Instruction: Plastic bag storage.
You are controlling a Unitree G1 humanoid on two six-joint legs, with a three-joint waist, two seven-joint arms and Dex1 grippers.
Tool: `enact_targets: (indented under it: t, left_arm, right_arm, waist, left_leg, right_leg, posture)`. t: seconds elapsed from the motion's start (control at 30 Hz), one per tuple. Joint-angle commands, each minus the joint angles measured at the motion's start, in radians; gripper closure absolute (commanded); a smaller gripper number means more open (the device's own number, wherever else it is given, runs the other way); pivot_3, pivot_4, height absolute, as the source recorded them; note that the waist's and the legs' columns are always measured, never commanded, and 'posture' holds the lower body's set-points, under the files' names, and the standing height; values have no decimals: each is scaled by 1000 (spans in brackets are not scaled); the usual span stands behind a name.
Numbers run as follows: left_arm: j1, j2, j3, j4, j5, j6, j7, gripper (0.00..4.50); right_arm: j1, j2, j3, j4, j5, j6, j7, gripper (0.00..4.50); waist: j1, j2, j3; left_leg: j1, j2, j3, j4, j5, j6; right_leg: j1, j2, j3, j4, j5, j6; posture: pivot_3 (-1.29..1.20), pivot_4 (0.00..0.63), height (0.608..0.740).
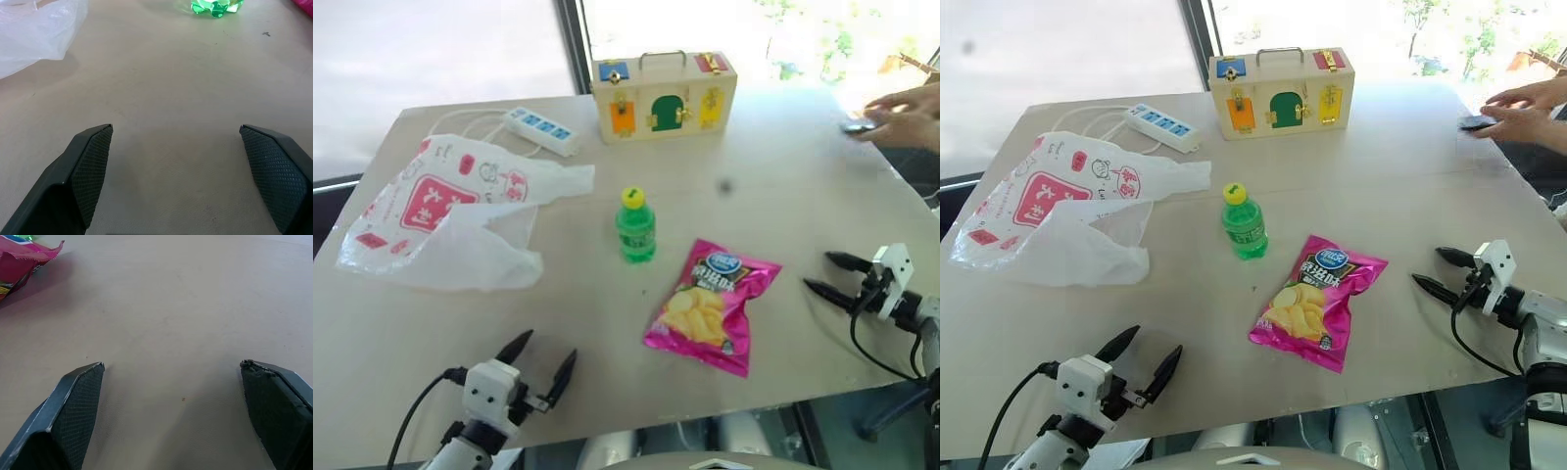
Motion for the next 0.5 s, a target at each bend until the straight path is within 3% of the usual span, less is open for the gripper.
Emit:
enact_targets:
  t: [0.03, 0.5]
  left_arm:
    - [12, 8, -4, 8, 8, -24, -16, 84]
    - [1, 1, -17, -10, -11, -14, -19, 84]
  right_arm:
    - [-15, -27, -18, 14, 4, -13, 19, 0]
    - [-17, -27, -20, 5, 7, -11, 21, 0]
  waist:
    - [0, 0, 0]
    - [0, 0, 0]
  left_leg:
    - [0, 0, 0, 0, 0, 0]
    - [0, -1, 0, 1, 0, 0]
  right_leg:
    - [0, 0, 0, 0, 0, 0]
    - [0, 3, 0, 1, 0, 0]
  posture:
    - [0, 150, 740]
    - [0, 150, 740]
